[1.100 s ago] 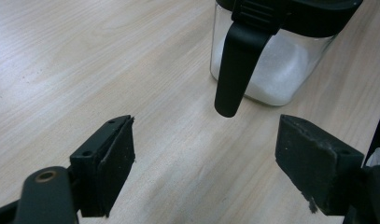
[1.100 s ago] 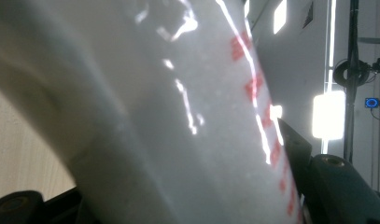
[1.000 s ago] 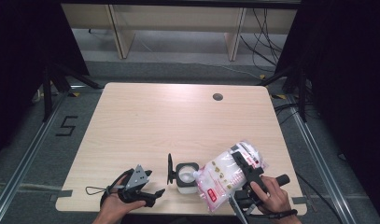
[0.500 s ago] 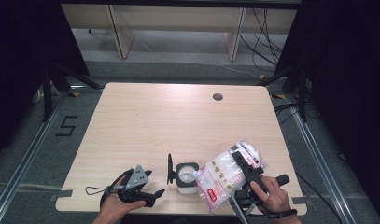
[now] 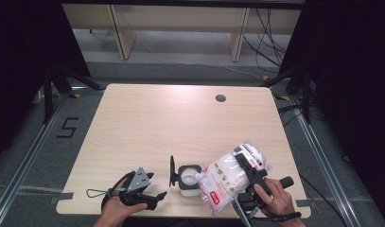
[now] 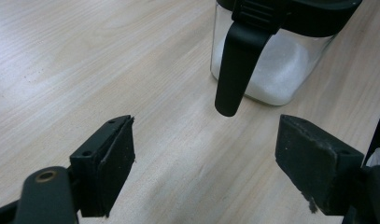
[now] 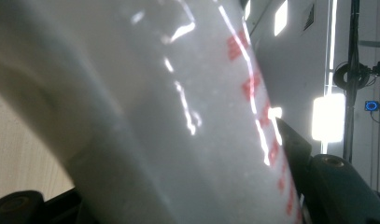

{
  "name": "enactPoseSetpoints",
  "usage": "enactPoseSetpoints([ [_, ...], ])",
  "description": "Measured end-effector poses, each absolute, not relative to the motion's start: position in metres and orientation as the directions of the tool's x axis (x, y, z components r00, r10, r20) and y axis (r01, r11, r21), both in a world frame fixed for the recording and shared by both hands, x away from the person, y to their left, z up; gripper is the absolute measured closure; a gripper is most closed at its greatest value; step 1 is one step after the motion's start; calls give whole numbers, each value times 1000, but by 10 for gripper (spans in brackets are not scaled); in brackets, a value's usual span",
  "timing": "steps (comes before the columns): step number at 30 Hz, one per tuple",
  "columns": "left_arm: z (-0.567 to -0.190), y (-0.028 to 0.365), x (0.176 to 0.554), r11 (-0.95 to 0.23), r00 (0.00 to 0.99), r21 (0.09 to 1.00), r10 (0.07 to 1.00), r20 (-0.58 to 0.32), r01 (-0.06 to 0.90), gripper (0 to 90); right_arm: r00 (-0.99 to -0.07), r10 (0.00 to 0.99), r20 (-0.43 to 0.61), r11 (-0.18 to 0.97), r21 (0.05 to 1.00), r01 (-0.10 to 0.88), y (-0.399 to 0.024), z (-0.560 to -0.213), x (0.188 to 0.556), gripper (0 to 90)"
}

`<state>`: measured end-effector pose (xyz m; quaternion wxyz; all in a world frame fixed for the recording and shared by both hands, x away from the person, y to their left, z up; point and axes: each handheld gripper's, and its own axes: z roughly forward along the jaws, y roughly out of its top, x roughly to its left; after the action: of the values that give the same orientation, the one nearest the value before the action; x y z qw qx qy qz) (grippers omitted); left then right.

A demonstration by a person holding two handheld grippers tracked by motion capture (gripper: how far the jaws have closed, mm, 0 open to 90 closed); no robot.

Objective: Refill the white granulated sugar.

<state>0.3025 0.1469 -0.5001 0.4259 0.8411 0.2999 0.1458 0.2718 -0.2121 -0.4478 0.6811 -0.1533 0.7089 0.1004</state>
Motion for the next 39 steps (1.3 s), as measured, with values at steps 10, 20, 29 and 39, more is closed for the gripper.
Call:
enactPoseSetpoints([
  [10,-500,146,302,-440,770,810,638,-22,387,193,-15,-110,-994,929,-97,-357,-211,-448,272,468],
  [20,-500,146,302,-444,773,811,634,-15,380,192,4,-124,-992,925,-117,-362,-211,-445,272,468],
  [29,-500,148,302,-457,776,804,630,-9,381,192,6,-114,-993,922,-108,-373,-210,-446,272,468],
  [39,-500,148,302,-458,773,802,635,-6,383,192,6,-115,-993,922,-109,-372,-210,-446,273,469],
])
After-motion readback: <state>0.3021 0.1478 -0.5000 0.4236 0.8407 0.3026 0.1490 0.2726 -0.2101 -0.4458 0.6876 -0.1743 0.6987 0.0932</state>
